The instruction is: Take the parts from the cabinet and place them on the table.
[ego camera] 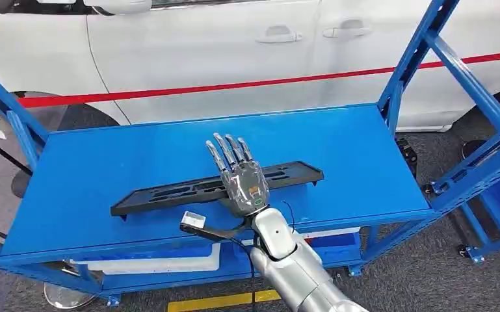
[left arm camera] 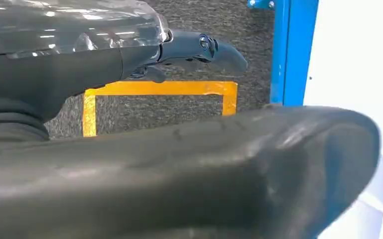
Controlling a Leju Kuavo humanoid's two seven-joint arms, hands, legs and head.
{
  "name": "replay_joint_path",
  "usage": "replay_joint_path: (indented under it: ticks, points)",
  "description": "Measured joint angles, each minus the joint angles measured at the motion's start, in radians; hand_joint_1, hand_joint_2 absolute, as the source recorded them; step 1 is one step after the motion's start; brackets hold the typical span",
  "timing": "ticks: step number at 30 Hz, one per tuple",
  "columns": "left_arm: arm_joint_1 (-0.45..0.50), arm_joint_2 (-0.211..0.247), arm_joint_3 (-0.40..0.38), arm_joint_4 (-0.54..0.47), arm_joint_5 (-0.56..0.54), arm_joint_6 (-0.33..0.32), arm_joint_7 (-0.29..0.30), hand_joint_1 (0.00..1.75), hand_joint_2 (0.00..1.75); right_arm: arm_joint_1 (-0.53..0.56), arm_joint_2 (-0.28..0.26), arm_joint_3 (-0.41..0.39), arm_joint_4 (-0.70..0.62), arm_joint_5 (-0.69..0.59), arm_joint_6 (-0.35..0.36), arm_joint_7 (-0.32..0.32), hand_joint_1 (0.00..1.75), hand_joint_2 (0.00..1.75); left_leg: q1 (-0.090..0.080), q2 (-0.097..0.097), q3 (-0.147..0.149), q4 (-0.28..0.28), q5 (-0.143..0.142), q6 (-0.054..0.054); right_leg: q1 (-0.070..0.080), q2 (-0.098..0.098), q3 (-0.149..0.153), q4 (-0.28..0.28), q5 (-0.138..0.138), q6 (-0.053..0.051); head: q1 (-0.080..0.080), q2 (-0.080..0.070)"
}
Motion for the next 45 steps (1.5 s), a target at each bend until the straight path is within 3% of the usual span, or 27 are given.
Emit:
replay_joint_path:
  ticks: [2,3,4,5,7,9,11,13,14,16,17,18,20,22,23,24,26,27,28,31,33,36,39,40,42,43,45]
  points:
    - [0.001,0.002,0.000,0.000,0.000,0.000,0.000,0.00,0.00,-0.001,0.002,0.000,-0.002,0.000,0.000,0.001,0.00,1.75,0.000,0.003,0.001,0.010,-0.014,-0.011,-0.011,-0.002,0.011,-0.014,0.004,-0.012,0.000,0.000]
    - [0.000,0.001,0.000,0.000,0.000,0.000,0.000,0.00,0.00,-0.003,0.003,0.000,-0.003,0.000,0.000,0.000,0.00,1.75,0.001,0.004,-0.019,0.058,-0.045,-0.016,-0.013,-0.003,0.014,-0.016,0.003,-0.018,-0.003,0.000]
    - [0.000,0.002,0.000,0.000,0.000,0.000,0.000,0.00,0.00,-0.004,0.004,0.000,-0.003,0.000,0.000,0.000,0.00,1.75,0.003,0.004,-0.044,0.112,-0.072,-0.020,-0.012,-0.004,0.015,-0.016,0.002,-0.020,-0.004,0.000]
    - [0.000,0.001,0.000,0.000,0.000,0.000,0.000,0.00,0.00,-0.003,0.004,0.000,-0.003,0.000,0.000,0.000,0.00,1.75,0.006,0.004,-0.097,0.215,-0.118,-0.025,-0.011,-0.005,0.016,-0.016,-0.001,-0.023,-0.004,0.000]
    - [0.003,0.000,0.000,0.000,0.000,0.000,0.000,0.00,0.00,0.000,0.004,0.000,-0.003,0.000,0.000,0.000,0.00,1.75,0.008,0.004,-0.159,0.322,-0.142,-0.030,-0.010,-0.005,0.016,-0.014,-0.003,-0.024,-0.004,0.000]
    - [0.004,0.000,0.000,0.000,0.000,0.000,0.000,0.00,0.00,0.000,0.004,0.000,-0.003,0.000,0.000,0.000,0.00,1.75,0.008,0.004,-0.131,0.241,-0.069,-0.028,-0.010,-0.003,0.023,-0.012,-0.009,-0.021,-0.004,0.000]
    - [0.003,0.002,0.001,0.000,0.000,0.000,0.000,0.00,0.00,0.000,0.005,0.000,-0.003,0.000,0.000,0.000,0.00,1.75,0.008,0.005,-0.044,0.055,0.030,-0.020,-0.011,-0.002,0.036,-0.011,-0.017,-0.015,-0.004,0.000]
    - [0.001,0.002,0.000,0.000,0.000,0.000,0.000,0.00,0.00,-0.003,0.005,0.000,-0.003,0.000,0.000,0.000,0.00,1.75,-0.001,0.004,-0.021,0.004,0.019,-0.009,-0.004,0.000,0.033,-0.007,-0.019,-0.006,-0.004,0.000]
    - [0.001,0.002,0.001,0.000,0.000,0.000,0.000,0.00,0.00,-0.003,0.005,0.000,-0.003,0.000,0.000,0.000,1.75,1.75,-0.002,0.003,-0.026,0.008,0.019,-0.006,-0.004,0.000,0.031,-0.010,-0.017,-0.001,-0.002,0.000]
    - [0.003,0.002,0.001,0.000,-0.001,0.000,0.000,0.00,0.00,-0.003,0.005,0.000,-0.003,0.000,0.012,0.002,1.75,1.75,-0.003,0.003,-0.026,0.008,0.018,0.004,-0.005,0.000,0.035,-0.017,-0.016,0.010,-0.002,0.000]
    - [0.004,0.002,0.001,0.000,-0.009,-0.006,0.000,0.00,0.00,-0.006,0.005,0.000,-0.003,0.001,0.070,0.019,1.75,1.75,0.010,0.005,-0.019,-0.006,0.026,0.016,-0.004,0.000,0.034,-0.011,-0.024,0.017,-0.003,0.000]
    - [0.002,0.002,0.000,0.000,-0.019,-0.011,-0.002,0.00,0.00,-0.013,0.003,0.000,0.002,0.002,0.141,0.033,1.75,1.75,0.007,0.006,-0.016,-0.009,0.027,0.020,-0.004,-0.002,0.024,0.017,-0.044,0.020,-0.002,0.000]
    - [-0.003,0.003,0.000,0.000,-0.029,-0.016,-0.004,0.00,0.00,-0.019,-0.002,0.000,0.024,0.001,0.280,0.045,1.75,1.75,0.005,0.007,-0.017,-0.009,0.026,0.029,-0.005,-0.002,-0.054,0.174,-0.126,0.023,-0.001,0.000]
    - [-0.004,0.005,0.000,0.000,-0.033,-0.018,-0.004,0.00,0.00,-0.013,-0.010,0.000,0.048,-0.001,0.285,0.044,1.75,1.75,0.002,0.005,-0.019,-0.007,0.025,0.031,-0.005,-0.002,-0.123,0.301,-0.163,0.024,-0.001,0.000]
    - [-0.004,0.005,0.000,0.000,-0.034,-0.019,-0.004,0.00,0.00,-0.014,-0.012,0.000,0.057,-0.001,0.285,0.043,1.75,1.75,0.001,0.004,-0.017,-0.007,0.024,0.031,-0.005,-0.002,-0.128,0.300,-0.145,0.023,-0.002,0.000]
    - [-0.004,0.005,0.000,0.000,-0.034,-0.019,-0.004,0.00,0.00,-0.016,-0.013,0.000,0.065,-0.001,0.285,0.043,1.75,1.75,0.001,0.004,-0.014,-0.006,0.022,0.031,-0.004,-0.002,-0.106,0.246,-0.101,0.020,-0.001,0.000]
    - [-0.004,0.005,0.000,0.000,-0.034,-0.020,-0.004,0.00,0.00,-0.020,-0.013,0.000,0.076,-0.001,0.285,0.043,1.75,1.75,0.000,0.002,-0.006,-0.004,0.016,0.028,-0.003,-0.002,-0.020,0.067,-0.004,0.009,-0.001,0.000]
    - [-0.004,0.005,0.000,0.000,-0.034,-0.021,-0.004,0.00,0.00,-0.024,-0.013,0.000,0.080,-0.001,0.285,0.043,1.75,1.75,-0.001,0.001,-0.006,-0.002,0.013,0.024,-0.001,-0.001,0.009,0.002,0.001,0.002,-0.001,0.000]
    - [-0.006,0.004,0.000,0.000,-0.035,-0.021,-0.004,0.00,0.00,-0.028,-0.012,0.000,0.086,-0.002,0.285,0.043,1.75,1.75,-0.008,0.001,-0.010,0.006,0.010,0.019,0.002,-0.002,0.013,-0.011,-0.001,0.003,-0.003,0.000]
    - [-0.005,0.005,0.000,0.000,-0.035,-0.019,-0.005,0.00,0.00,-0.035,-0.012,0.000,0.096,-0.002,0.282,0.041,1.75,1.75,-0.005,0.001,-0.006,-0.004,0.010,0.003,0.004,0.000,0.013,-0.011,-0.001,-0.008,-0.003,0.000]
    - [-0.006,0.006,0.000,0.000,-0.035,-0.018,-0.005,0.00,0.00,-0.038,-0.009,0.000,0.100,-0.002,0.281,0.040,1.75,1.75,-0.003,0.003,-0.011,0.017,-0.009,-0.008,-0.005,-0.004,0.022,-0.024,0.004,-0.016,-0.003,0.000]
    - [-0.006,0.006,0.000,0.000,-0.039,-0.017,-0.005,0.00,0.00,-0.041,-0.006,0.000,0.110,-0.004,0.274,0.042,1.75,1.75,0.004,0.004,-0.114,0.236,-0.120,-0.025,-0.006,-0.009,0.024,-0.024,0.000,-0.024,-0.004,0.000]
    - [-0.002,0.006,0.002,0.000,-0.045,-0.017,-0.005,0.00,0.00,-0.041,-0.006,0.000,0.117,-0.006,0.267,0.042,1.75,1.75,0.008,0.004,-0.161,0.321,-0.131,-0.030,-0.006,-0.008,0.025,-0.023,-0.001,-0.024,-0.004,0.000]
    - [-0.002,0.006,0.004,0.000,-0.047,-0.017,-0.005,0.00,0.00,-0.041,-0.006,0.000,0.119,-0.007,0.263,0.042,1.75,1.75,0.010,0.004,-0.148,0.288,-0.099,-0.031,-0.007,-0.007,0.027,-0.022,-0.003,-0.023,-0.004,0.000]
    - [-0.003,0.009,0.008,0.000,-0.048,-0.017,-0.005,0.00,0.00,-0.041,-0.006,0.000,0.121,-0.008,0.258,0.042,1.75,1.75,0.013,0.004,-0.064,0.111,0.002,-0.028,-0.008,-0.004,0.036,-0.020,-0.009,-0.017,-0.004,0.000]
    - [-0.003,0.010,0.008,0.000,-0.048,-0.016,-0.005,0.00,0.00,-0.041,-0.006,0.000,0.122,-0.011,0.253,0.040,1.75,1.75,0.013,0.006,-0.026,0.028,0.034,-0.025,-0.008,-0.004,0.039,-0.018,-0.012,-0.014,-0.004,0.000]
    - [-0.006,0.010,0.010,0.000,-0.050,-0.014,-0.005,0.00,0.00,-0.040,-0.006,-0.002,0.121,-0.044,0.238,0.024,1.75,1.75,0.004,0.003,-0.016,0.004,0.017,-0.011,-0.002,-0.001,0.032,-0.015,-0.012,-0.002,-0.003,0.000]
